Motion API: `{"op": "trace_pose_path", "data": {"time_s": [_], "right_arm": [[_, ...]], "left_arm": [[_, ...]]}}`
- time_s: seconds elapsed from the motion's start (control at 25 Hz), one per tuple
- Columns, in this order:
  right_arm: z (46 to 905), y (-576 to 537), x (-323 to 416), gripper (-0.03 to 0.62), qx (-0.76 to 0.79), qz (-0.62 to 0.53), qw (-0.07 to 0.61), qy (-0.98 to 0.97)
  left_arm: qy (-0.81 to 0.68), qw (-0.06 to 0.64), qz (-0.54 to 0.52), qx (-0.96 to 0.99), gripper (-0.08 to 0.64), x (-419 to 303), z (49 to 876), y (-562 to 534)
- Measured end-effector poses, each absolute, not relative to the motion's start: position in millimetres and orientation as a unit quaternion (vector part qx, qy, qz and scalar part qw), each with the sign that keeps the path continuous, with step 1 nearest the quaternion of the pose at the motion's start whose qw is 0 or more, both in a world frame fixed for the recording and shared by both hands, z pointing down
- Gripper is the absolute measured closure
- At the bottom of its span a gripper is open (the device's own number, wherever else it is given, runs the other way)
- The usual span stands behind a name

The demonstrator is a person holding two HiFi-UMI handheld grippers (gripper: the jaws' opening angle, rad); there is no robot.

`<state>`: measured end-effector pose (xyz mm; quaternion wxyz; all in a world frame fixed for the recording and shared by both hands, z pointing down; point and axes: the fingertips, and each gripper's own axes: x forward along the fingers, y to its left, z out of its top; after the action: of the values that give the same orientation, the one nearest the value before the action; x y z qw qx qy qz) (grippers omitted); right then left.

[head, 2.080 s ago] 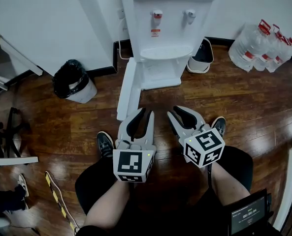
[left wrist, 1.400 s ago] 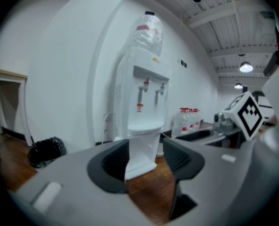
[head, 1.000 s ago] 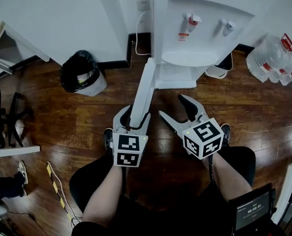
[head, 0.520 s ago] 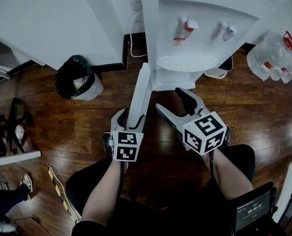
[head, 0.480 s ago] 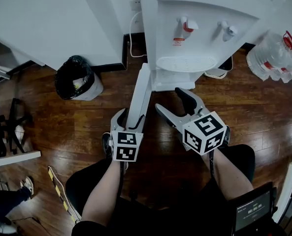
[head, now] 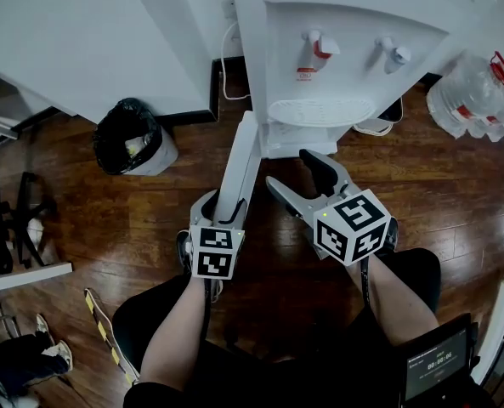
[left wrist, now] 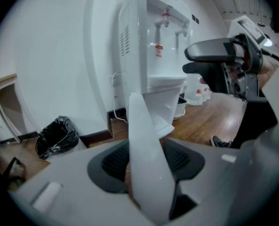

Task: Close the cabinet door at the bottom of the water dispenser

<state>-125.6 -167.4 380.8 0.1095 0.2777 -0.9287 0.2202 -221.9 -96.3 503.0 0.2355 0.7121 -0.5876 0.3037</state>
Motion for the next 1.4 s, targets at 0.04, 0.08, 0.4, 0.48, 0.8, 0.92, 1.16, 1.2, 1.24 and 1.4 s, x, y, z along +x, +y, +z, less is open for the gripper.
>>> {"op": "trace_pose_path", "data": {"time_s": [0.04,0.08,0.4,0.48,0.8,0.92,1.16,1.2,1.24,1.4], "right_arm": [[381.3,-166.7,-124.1,0.262,0.279,0.221,0.111,-0.928],[381.2,-165.9,-122.5,0.265,0.28,0.221,0.112,-0.928],[378.1,-158.0,-95.5,0.267,0.291,0.212,0.12,-0.925],[378.4,-155.0,-83.4,0.267,0.295,0.21,0.125,-0.924],[393.0,-131.7,-27.8,0.267,0.319,0.214,0.149,-0.911],[394.9,-117.3,-12.8,0.268,0.321,0.214,0.152,-0.91],[414.4,-89.2,16.1,0.268,0.325,0.209,0.189,-0.903],[419.1,-84.9,18.0,0.267,0.321,0.207,0.199,-0.903],[423.8,-81.1,18.9,0.267,0.315,0.205,0.208,-0.903],[445.4,-68.0,18.7,0.267,0.293,0.189,0.242,-0.906]], "left_arm": [[-0.588,0.236,0.304,0.712,0.316,-221.5,503.1,-96.1],[-0.589,0.237,0.303,0.711,0.316,-220.8,503.1,-95.9],[-0.605,0.254,0.278,0.702,0.313,-206.5,500.7,-96.3],[-0.602,0.271,0.265,0.703,0.311,-196.8,496.6,-96.5],[-0.599,0.292,0.232,0.708,0.28,-156.7,492.7,-93.5],[-0.598,0.292,0.221,0.713,0.266,-140.3,491.8,-90.5],[-0.587,0.315,0.204,0.717,0.265,-117.3,490.4,-90.4],[-0.585,0.32,0.2,0.718,0.268,-113.7,490.2,-91.0],[-0.584,0.325,0.197,0.717,0.271,-110.2,489.8,-92.3],[-0.584,0.337,0.183,0.715,0.273,-96.1,487.9,-98.1]]}}
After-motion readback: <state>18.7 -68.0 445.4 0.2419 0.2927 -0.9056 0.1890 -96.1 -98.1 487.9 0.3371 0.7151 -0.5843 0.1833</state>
